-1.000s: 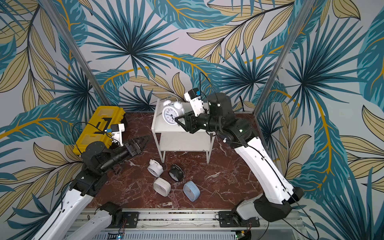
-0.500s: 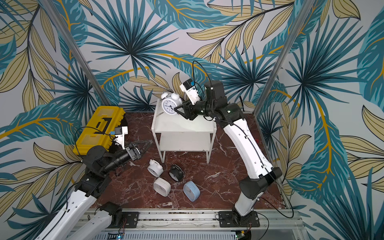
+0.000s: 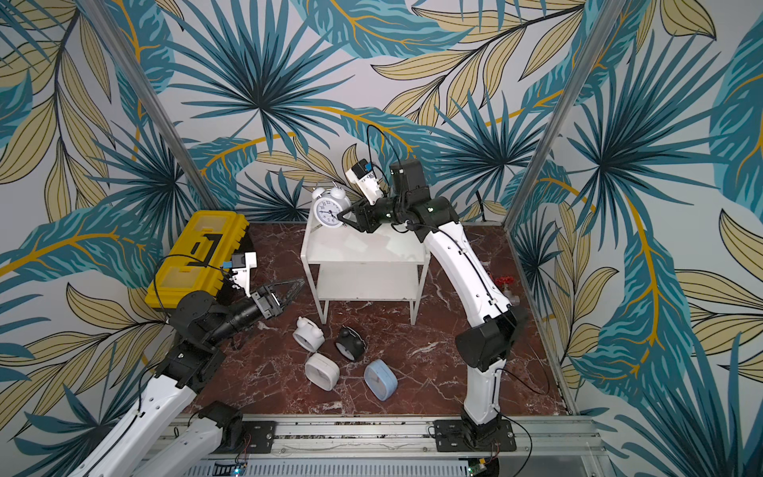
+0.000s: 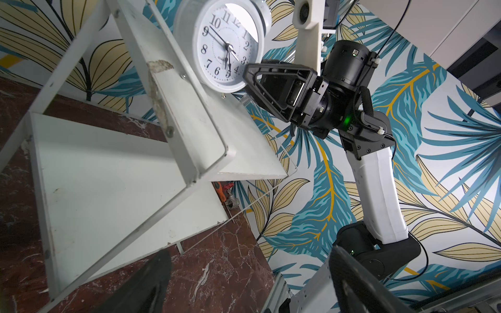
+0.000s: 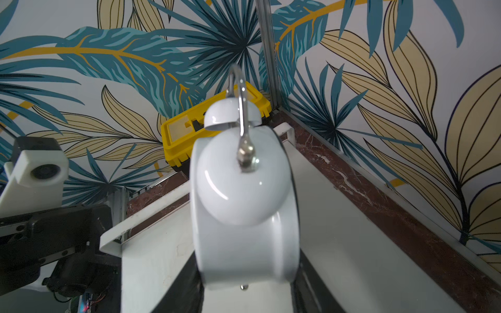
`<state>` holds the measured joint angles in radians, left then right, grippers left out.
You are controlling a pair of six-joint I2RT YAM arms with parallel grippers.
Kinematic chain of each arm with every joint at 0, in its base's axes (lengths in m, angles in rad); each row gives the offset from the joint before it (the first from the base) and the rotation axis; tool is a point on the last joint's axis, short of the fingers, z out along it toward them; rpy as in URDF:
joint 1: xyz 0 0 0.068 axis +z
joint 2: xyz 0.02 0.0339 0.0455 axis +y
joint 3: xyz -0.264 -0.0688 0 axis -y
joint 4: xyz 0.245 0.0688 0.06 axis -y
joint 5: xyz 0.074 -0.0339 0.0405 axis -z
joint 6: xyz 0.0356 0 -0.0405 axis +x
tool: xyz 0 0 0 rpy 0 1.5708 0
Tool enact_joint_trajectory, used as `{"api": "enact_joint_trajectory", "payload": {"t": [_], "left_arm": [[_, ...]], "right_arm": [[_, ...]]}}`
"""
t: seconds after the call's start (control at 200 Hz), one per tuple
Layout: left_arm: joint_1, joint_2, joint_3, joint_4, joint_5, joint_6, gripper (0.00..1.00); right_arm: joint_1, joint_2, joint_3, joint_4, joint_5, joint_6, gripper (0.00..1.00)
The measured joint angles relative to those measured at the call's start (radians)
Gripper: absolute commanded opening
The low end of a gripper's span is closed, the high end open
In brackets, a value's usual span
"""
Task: Place the alarm clocks on the shelf by style
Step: Place the alarm on the shelf.
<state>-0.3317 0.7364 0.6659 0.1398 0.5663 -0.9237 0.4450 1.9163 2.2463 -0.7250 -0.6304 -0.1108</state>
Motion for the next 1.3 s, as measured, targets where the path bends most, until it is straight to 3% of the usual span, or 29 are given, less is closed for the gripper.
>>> {"api": "enact_joint_trajectory", "payload": {"t": [0.436,0.641,0.937,1.117,1.192,1.302], "left_arm": [[0.000,0.027,0.000,0.019,0.017,-0.008,0.92],[0.000,0.037,-0.005,0.044,0.022,-0.009,0.92],[0.000,0.051,-0.007,0.071,0.030,-0.011,0.91],[0.000,0.054,-0.019,0.083,0.036,-0.012,0.91],[0.000,0.058,-0.020,0.086,0.040,-0.012,0.91],[0.000,0.063,-0.020,0.089,0.043,-0.012,0.91]], "right_arm": [[-0.004,0.015,-0.004,0.024,-0.048,0.015,0.28],[-0.013,0.015,-0.019,0.047,-0.061,0.040,0.40],[-0.025,0.015,-0.034,0.074,-0.067,0.060,0.46],[-0.025,0.015,-0.037,0.077,-0.069,0.062,0.46],[-0.026,0.015,-0.038,0.077,-0.075,0.062,0.39],[-0.029,0.015,-0.043,0.080,-0.093,0.062,0.37]]}}
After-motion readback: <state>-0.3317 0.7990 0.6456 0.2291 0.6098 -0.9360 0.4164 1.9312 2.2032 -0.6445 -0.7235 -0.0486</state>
